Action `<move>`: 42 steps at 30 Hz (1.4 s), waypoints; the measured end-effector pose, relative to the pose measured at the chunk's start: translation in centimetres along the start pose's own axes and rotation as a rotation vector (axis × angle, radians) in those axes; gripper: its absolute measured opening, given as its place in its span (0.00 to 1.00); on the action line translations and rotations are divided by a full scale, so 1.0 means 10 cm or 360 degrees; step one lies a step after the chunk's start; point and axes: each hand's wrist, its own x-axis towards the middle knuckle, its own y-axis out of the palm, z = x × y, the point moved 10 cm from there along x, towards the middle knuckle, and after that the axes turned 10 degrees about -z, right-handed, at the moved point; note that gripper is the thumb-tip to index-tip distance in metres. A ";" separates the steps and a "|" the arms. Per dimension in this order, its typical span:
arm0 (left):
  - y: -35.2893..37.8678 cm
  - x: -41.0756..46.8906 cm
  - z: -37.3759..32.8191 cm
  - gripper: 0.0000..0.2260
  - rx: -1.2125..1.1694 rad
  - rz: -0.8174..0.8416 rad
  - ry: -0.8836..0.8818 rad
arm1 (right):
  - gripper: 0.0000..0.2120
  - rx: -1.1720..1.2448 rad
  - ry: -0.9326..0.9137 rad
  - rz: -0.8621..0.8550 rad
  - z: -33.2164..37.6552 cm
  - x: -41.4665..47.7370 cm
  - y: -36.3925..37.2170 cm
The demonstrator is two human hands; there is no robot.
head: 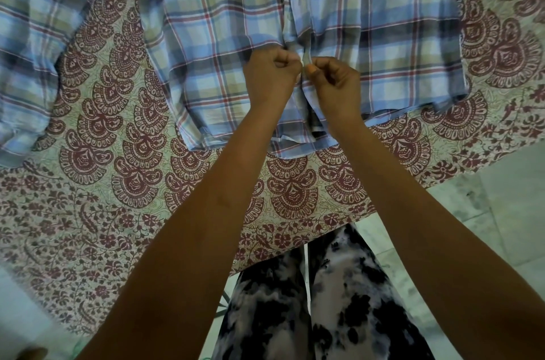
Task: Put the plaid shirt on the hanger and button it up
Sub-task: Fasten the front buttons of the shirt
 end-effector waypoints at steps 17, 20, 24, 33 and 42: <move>0.13 -0.01 0.07 0.09 -0.0116 0.0353 -0.0181 | 0.08 0.0072 0.0184 0.0029 0.00 -0.02 -0.03; 0.15 -0.01 0.05 0.10 -0.0090 0.0341 -0.0196 | 0.08 -0.0203 -0.0002 -0.0088 0.06 0.04 -0.05; 0.15 -0.13 0.02 0.03 -0.0195 0.0321 -0.0292 | 0.03 -0.0434 -0.0229 -0.0172 0.16 0.04 -0.09; 0.00 -0.17 0.15 0.08 -0.0454 -0.0044 -0.0385 | 0.07 -0.0708 -0.0723 -0.0022 0.38 -0.12 0.12; 0.08 -0.08 -0.29 0.11 -0.0263 0.0014 0.0040 | 0.04 -0.0151 -0.0464 -0.0305 0.43 -0.17 -0.02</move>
